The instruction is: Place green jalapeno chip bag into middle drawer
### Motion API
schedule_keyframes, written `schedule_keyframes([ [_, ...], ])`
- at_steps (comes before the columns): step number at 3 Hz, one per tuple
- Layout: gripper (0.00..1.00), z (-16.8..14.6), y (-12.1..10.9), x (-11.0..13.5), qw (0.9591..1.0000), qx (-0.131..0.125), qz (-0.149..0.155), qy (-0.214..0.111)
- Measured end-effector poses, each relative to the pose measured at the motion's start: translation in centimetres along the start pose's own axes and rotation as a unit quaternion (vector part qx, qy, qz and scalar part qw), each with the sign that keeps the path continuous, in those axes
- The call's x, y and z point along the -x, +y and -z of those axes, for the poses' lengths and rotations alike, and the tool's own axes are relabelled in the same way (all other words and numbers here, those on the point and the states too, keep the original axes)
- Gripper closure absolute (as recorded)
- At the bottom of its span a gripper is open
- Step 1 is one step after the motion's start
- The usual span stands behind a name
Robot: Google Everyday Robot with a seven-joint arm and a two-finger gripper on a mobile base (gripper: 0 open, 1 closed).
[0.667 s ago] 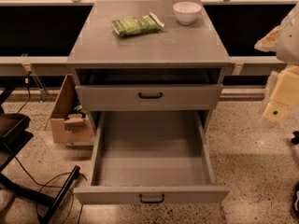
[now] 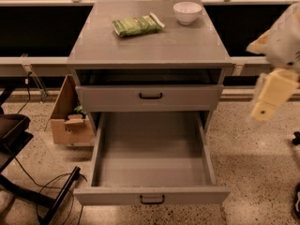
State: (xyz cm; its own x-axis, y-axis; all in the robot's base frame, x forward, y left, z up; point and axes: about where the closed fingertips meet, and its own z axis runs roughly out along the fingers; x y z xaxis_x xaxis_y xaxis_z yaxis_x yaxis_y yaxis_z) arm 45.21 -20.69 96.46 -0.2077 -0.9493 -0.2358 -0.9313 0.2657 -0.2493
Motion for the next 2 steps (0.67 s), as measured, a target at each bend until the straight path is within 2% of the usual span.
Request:
schedule_keyframes([
  [1, 0.0, -3.7, -3.1, 2.7, 0.9983, -0.028, -0.003, -0.051],
  [2, 0.0, -6.0, -8.4, 6.1, 0.9929, -0.071, 0.008, -0.095],
])
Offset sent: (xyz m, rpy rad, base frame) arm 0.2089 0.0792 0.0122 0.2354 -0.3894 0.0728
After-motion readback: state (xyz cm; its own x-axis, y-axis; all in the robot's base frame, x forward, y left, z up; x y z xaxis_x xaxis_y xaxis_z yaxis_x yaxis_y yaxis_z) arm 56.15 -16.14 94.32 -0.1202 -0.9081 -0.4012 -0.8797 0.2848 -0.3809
